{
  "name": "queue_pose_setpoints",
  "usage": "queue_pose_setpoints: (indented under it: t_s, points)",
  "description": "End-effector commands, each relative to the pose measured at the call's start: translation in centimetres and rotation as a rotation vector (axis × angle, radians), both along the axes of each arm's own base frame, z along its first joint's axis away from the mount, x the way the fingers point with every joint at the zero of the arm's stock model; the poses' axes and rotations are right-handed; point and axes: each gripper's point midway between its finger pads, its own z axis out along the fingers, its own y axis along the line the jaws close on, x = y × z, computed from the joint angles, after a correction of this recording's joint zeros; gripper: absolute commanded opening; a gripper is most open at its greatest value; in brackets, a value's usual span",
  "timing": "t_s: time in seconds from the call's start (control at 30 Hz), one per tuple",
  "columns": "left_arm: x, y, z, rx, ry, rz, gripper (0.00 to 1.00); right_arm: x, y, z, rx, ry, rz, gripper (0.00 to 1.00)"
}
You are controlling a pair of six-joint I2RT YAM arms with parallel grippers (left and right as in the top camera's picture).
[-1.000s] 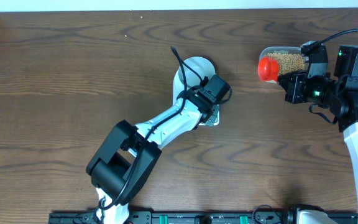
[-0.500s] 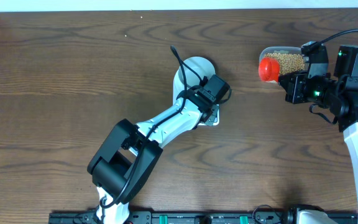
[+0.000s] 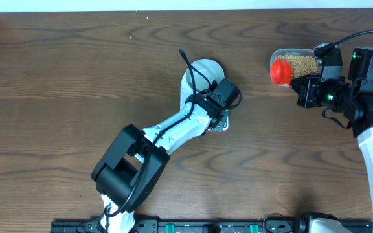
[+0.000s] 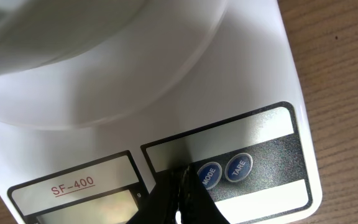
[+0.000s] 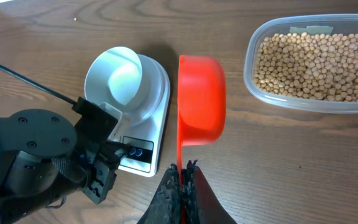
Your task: Scoop item into bowl and weigh 50g on scale
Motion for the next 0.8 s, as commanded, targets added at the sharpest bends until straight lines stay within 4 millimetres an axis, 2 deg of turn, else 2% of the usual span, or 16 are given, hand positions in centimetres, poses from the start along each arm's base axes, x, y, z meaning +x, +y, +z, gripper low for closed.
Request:
queue_pose_setpoints:
  t_s: [0.0, 0.27, 0.53, 0.63, 0.77]
  points:
    - [-1.0, 1.1, -2.8, 0.063, 0.065, -0.002, 0.07, 0.2, -0.3, 1.1, -0.014, -0.035, 0.005, 0.01]
    - [-1.6, 1.2, -4.3, 0.07, 0.109, -0.006, 0.07, 0.0, -0.3, 0.9, -0.014, -0.028, 0.006, 0.01]
    - [-1.2, 1.7, -4.4, 0.043, 0.128, 0.025, 0.07, 0.0, -0.2, 0.9, -0.017, -0.027, 0.01, 0.01]
    - [-0.8, 1.5, -3.7, 0.031, 0.112, 0.025, 0.07, 0.0, -0.2, 0.9, -0.017, -0.027, 0.01, 0.01]
    - [0.3, 0.6, -1.1, -0.014, 0.059, 0.023, 0.07, 0.0, -0.2, 0.9, -0.017, -0.028, 0.01, 0.01]
